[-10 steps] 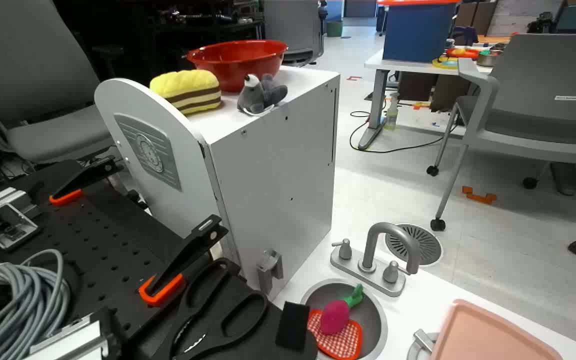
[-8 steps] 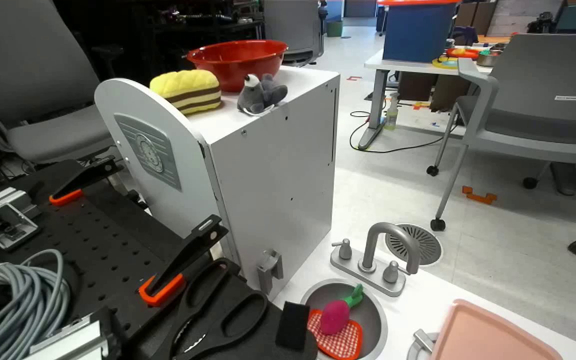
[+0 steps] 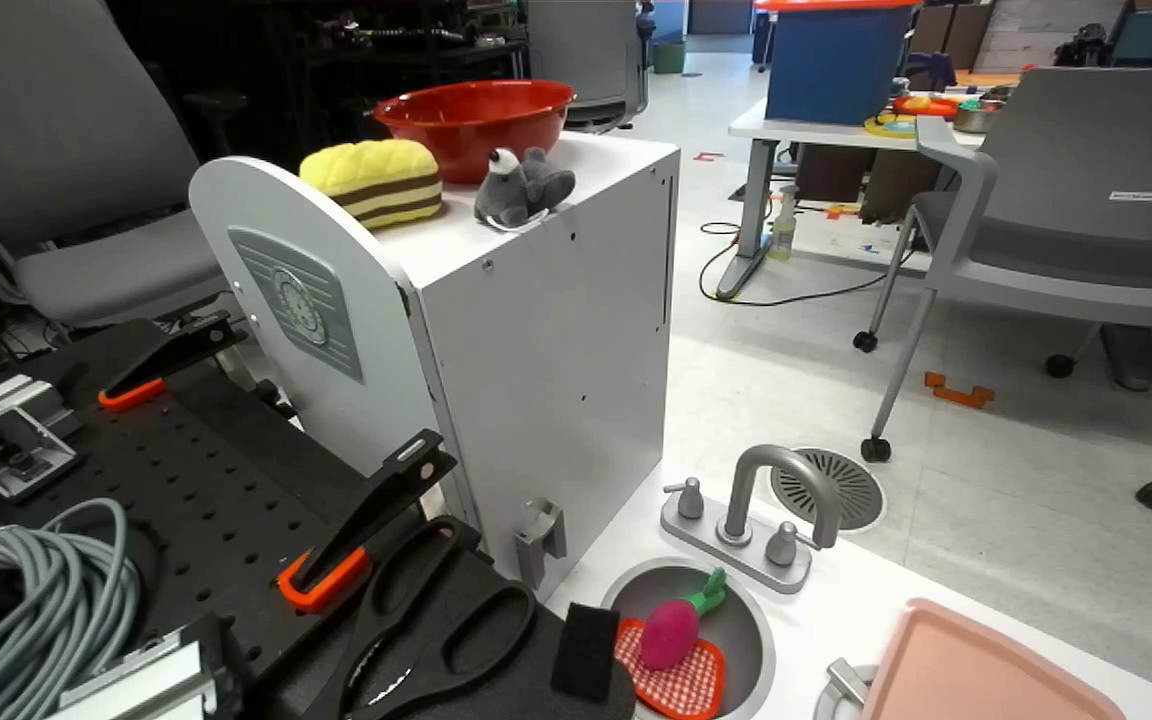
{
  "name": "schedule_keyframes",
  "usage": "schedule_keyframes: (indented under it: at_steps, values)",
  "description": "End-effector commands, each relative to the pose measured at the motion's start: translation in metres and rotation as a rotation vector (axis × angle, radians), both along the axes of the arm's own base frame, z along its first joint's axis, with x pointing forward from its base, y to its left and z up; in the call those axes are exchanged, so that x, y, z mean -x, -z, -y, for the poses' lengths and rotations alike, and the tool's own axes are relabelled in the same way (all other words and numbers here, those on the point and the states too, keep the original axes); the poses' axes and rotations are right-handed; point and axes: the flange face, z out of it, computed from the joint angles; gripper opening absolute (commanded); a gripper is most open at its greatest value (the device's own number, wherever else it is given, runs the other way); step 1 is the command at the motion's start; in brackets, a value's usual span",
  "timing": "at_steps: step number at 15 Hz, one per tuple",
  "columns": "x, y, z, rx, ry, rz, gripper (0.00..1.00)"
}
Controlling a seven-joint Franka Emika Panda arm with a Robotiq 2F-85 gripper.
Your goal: Put the yellow object inside the red bowl
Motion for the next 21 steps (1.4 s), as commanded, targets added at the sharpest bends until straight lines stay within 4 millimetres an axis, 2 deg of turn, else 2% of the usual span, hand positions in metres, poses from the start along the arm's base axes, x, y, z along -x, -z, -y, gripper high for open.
schedule_keyframes:
  at_steps: [1, 8, 15, 21]
  values:
    - [0.000, -0.001, 0.000, 0.000, 0.000, -0.001, 1.00]
    - [0.005, -0.001, 0.004, 0.013, -0.032, 0.016, 1.00]
    - [-0.001, 0.005, 0.009, 0.007, 0.023, 0.122, 1.00]
    - [0.014, 0.020, 0.017, -0.033, -0.108, 0.116, 1.00]
